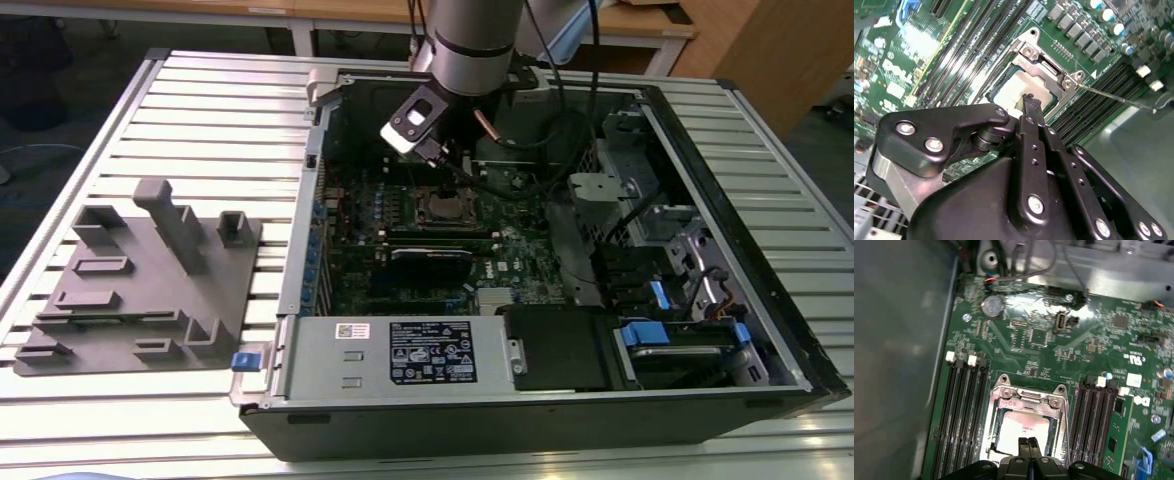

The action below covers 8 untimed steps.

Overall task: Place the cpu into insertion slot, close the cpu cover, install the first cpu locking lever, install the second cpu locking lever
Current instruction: 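Close the cpu cover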

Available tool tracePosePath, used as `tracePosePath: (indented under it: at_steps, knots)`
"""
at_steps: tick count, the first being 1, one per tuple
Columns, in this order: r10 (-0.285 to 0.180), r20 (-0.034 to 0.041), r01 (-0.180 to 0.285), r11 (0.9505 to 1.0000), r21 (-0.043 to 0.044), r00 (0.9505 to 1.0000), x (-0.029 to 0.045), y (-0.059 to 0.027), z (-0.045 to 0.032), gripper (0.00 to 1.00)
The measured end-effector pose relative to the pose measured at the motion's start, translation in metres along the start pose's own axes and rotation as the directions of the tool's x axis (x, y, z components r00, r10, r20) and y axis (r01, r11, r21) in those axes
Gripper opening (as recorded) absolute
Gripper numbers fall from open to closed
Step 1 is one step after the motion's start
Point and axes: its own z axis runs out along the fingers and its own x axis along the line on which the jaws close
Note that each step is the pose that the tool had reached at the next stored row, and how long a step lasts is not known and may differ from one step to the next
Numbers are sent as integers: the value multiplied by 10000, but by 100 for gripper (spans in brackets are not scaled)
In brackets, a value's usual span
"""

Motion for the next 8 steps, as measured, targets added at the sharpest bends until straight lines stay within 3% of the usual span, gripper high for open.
tracePosePath:
  at_steps: [6,8]
  knots:
    - [-1043,-9,1043,9945,21,9945,0,0,1,11]
    - [-1072,-9,1072,9942,23,9942,0,0,1,11]
